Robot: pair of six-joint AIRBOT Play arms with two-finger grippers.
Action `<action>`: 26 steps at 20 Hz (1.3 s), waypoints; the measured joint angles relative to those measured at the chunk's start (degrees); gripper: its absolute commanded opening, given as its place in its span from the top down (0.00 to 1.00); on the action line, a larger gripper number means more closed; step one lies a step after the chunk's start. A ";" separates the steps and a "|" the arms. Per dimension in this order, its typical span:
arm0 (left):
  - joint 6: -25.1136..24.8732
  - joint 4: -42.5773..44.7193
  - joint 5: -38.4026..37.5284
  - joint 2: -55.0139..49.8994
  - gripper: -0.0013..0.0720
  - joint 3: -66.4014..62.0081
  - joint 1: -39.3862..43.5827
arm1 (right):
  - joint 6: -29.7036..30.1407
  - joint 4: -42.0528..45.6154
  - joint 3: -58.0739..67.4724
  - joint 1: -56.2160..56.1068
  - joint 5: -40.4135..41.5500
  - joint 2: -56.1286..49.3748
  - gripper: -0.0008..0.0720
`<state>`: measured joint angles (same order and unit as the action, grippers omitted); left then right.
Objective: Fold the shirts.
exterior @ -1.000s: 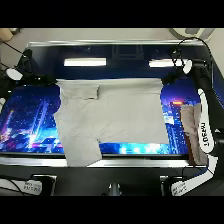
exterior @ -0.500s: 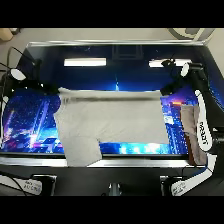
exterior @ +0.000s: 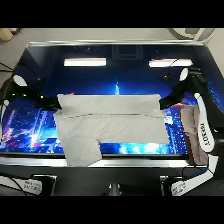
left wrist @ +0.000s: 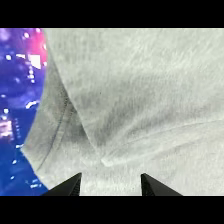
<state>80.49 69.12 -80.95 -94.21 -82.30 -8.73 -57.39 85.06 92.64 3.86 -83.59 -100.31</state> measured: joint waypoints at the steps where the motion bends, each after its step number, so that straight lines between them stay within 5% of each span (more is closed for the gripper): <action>1: 0.35 0.07 -1.57 0.92 0.35 -0.63 -1.01 | -0.02 -0.13 0.00 1.27 -2.05 1.18 0.34; 6: 0.24 -0.07 -3.80 11.74 0.35 13.05 -5.07 | 1.49 -5.25 -12.70 8.15 -6.25 10.69 0.34; 12: -4.68 -1.33 4.37 29.88 0.35 45.38 -6.51 | 3.87 -8.33 -32.61 10.34 0.24 20.68 0.34; 20: -6.21 -8.98 11.10 33.20 0.36 57.37 -2.56 | 4.44 -9.20 -37.44 10.69 3.72 22.62 0.32; 24: -5.51 -11.10 14.53 31.78 0.94 58.36 0.33 | 4.02 -10.69 -40.81 10.62 6.51 22.71 0.25; 26: -5.25 -11.52 15.04 31.47 0.94 58.45 0.90 | 3.89 -11.43 -42.14 10.56 8.33 22.60 0.25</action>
<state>75.24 57.60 -65.91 -62.74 -23.86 -7.84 -53.49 73.63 50.50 14.41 -75.26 -77.71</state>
